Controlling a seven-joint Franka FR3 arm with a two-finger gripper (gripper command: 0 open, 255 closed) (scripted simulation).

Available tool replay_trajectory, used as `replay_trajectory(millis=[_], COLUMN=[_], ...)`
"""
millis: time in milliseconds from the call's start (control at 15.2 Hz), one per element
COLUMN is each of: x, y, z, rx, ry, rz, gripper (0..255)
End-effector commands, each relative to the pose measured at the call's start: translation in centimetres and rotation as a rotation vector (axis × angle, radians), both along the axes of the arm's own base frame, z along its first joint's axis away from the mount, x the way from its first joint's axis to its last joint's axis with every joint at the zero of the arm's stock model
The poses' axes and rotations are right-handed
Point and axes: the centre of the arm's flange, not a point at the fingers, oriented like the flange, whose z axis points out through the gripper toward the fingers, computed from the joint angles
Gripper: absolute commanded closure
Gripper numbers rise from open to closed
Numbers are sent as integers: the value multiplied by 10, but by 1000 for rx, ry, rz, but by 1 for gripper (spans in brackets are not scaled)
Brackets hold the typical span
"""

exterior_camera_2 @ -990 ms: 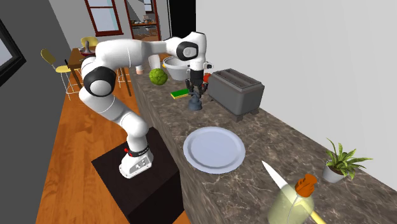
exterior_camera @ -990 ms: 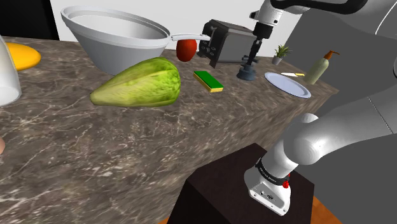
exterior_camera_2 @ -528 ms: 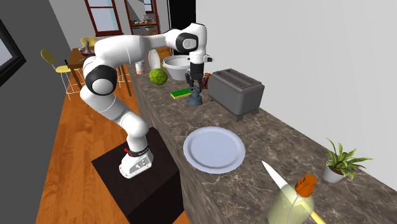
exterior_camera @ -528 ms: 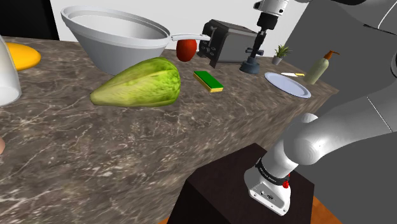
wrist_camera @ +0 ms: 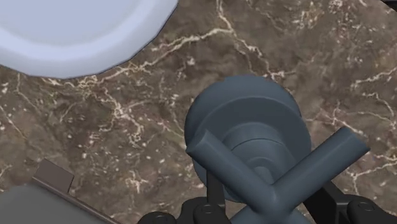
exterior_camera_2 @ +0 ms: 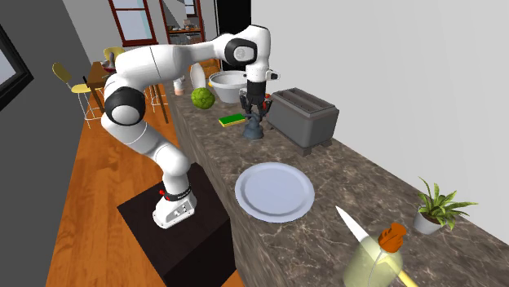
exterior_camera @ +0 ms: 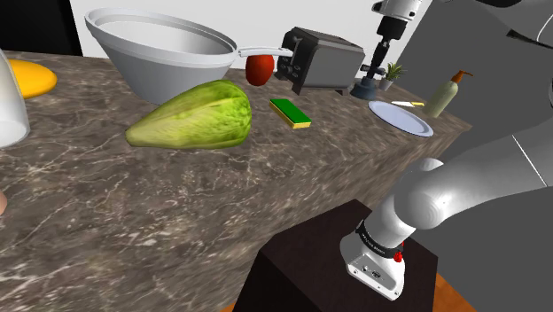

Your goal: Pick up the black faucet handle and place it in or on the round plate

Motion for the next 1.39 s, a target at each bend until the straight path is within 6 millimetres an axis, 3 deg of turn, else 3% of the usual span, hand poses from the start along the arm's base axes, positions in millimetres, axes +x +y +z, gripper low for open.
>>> replay_trajectory(millis=[0, 1188, 1320], x=[-14, -144, -151], y=[-22, -221, -231], z=[2, 20, 16], rx=[0, 0, 0], ry=[0, 0, 0], rz=[1, 1, 1], gripper=[255, 255, 255])
